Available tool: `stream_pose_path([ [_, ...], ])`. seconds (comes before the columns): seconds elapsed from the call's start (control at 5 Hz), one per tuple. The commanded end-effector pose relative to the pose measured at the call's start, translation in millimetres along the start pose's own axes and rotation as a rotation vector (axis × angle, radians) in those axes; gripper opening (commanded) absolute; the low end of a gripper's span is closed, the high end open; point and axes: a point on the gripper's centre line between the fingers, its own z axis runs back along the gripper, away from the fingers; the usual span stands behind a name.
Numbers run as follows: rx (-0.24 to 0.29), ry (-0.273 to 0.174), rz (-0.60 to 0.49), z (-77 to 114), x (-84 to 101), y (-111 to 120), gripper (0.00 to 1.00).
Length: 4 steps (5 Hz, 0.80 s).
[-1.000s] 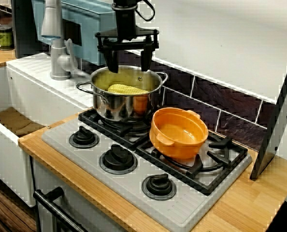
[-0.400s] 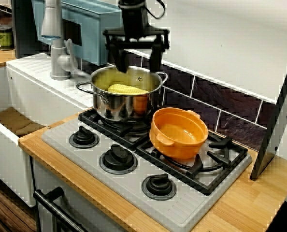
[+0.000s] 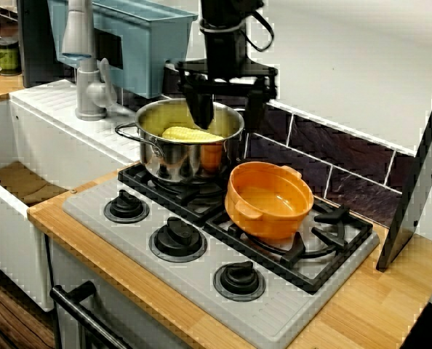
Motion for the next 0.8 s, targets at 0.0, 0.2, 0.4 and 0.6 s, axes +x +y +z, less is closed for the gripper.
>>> stream_pose_path([
  [0.0, -0.031, -0.066, -0.121, 20.1, -20.4, -34, 1.0],
  [0.2, -0.025, -0.067, -0.157, 12.6, -25.0, -42, 1.0],
  [0.4, -0.016, -0.059, -0.234, 3.1, -24.9, -48, 1.0],
  [0.6, -0.021, -0.067, -0.369, -4.6, -24.1, -55, 1.0],
])
